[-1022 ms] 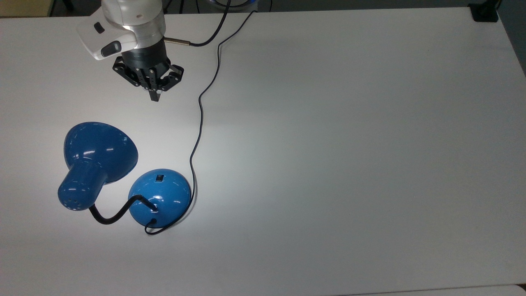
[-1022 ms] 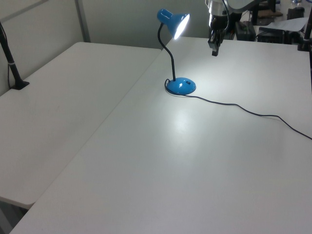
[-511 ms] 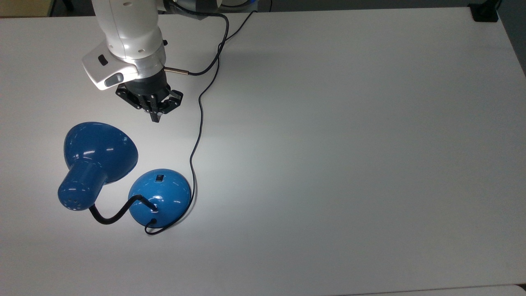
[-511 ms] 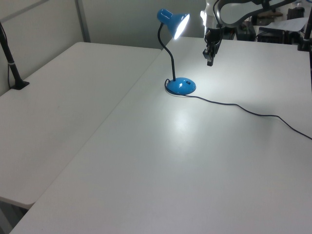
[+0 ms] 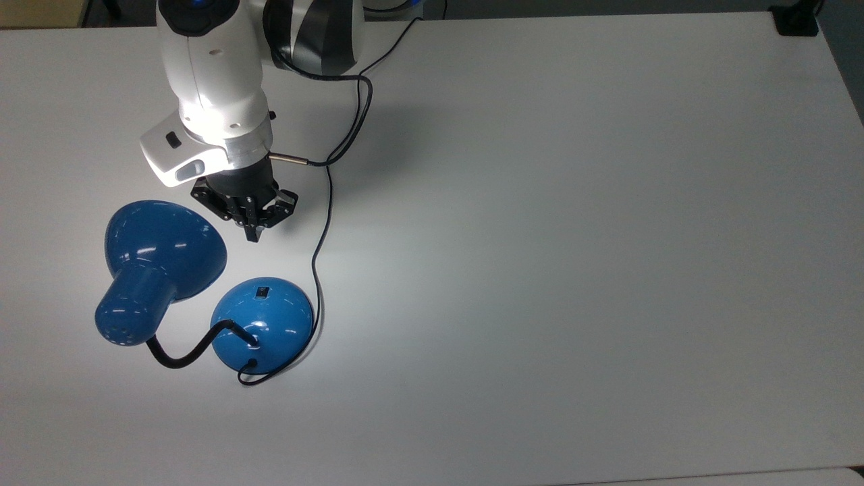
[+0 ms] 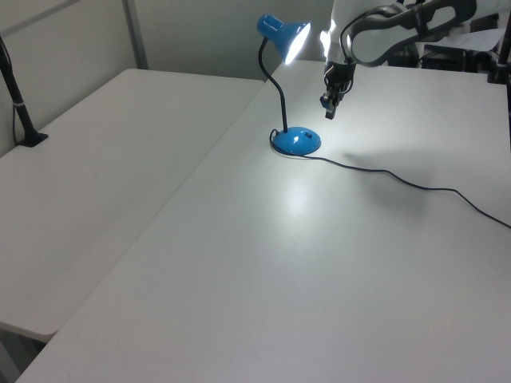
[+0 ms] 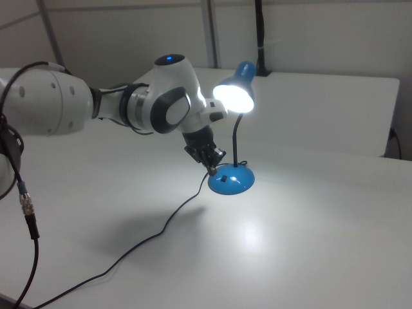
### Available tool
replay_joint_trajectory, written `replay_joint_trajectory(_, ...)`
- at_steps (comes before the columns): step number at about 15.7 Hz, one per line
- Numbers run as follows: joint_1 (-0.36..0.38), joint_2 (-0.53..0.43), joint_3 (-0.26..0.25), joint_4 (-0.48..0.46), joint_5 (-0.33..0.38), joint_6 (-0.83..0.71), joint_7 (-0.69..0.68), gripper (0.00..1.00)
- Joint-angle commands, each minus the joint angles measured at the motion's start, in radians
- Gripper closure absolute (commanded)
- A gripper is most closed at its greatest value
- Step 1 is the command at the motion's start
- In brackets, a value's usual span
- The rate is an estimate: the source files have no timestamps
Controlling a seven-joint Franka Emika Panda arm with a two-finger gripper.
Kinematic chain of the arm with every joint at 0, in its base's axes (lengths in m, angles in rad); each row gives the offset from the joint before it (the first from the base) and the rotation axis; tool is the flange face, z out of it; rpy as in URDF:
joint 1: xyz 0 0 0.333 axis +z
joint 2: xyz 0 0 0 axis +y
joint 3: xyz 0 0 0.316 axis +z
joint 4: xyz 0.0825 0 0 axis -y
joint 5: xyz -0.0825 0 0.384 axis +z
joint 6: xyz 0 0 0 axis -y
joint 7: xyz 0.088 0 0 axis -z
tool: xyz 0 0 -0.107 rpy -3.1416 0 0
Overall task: Turn off the lamp
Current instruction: 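Lower the gripper onto the switch on the lamp base and press it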
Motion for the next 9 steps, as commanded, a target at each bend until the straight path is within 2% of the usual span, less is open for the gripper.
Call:
replay_joint_trajectory(1, 0.000, 0.029, -0.001, -0.004, -0.012, 0.075, -0.010, 1.00)
replay_joint_trajectory(9, -0.005, 0.079, -0.001, -0.007, -0.007, 0.188, -0.175, 1.00)
